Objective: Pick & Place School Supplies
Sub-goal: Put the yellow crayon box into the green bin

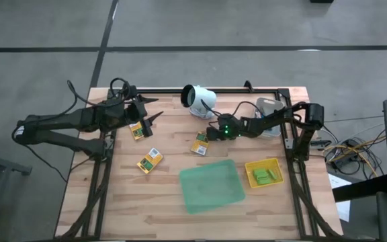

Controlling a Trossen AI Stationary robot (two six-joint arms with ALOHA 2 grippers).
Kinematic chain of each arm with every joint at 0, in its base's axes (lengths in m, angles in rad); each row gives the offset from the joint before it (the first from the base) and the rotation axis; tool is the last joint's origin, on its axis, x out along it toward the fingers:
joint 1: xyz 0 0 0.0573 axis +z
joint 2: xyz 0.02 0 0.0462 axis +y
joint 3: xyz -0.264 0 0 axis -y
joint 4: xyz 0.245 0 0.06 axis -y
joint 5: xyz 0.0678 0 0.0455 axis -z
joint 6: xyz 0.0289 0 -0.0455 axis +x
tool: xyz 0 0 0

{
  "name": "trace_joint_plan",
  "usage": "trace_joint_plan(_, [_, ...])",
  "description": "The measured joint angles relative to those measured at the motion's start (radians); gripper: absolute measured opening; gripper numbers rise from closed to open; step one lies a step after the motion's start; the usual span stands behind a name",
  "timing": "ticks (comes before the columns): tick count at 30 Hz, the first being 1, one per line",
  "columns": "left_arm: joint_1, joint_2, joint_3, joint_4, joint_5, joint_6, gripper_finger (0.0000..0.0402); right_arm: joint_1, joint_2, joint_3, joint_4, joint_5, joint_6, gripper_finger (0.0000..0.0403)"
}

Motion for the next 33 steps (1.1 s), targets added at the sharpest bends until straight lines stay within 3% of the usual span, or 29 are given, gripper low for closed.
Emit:
trace_joint_plan(7, [0.0, 0.0, 0.0, 0.0, 0.0, 0.0, 0.0236, -0.002, 0.0, 0.008, -0.003, -0.035, -0.043, 0.0139])
trace_joint_plan(33, [0.0, 0.0, 0.0, 0.0, 0.0, 0.0, 0.0236, 0.001, 0.001, 0.007, -0.02, -0.034, -0.124, 0.0009])
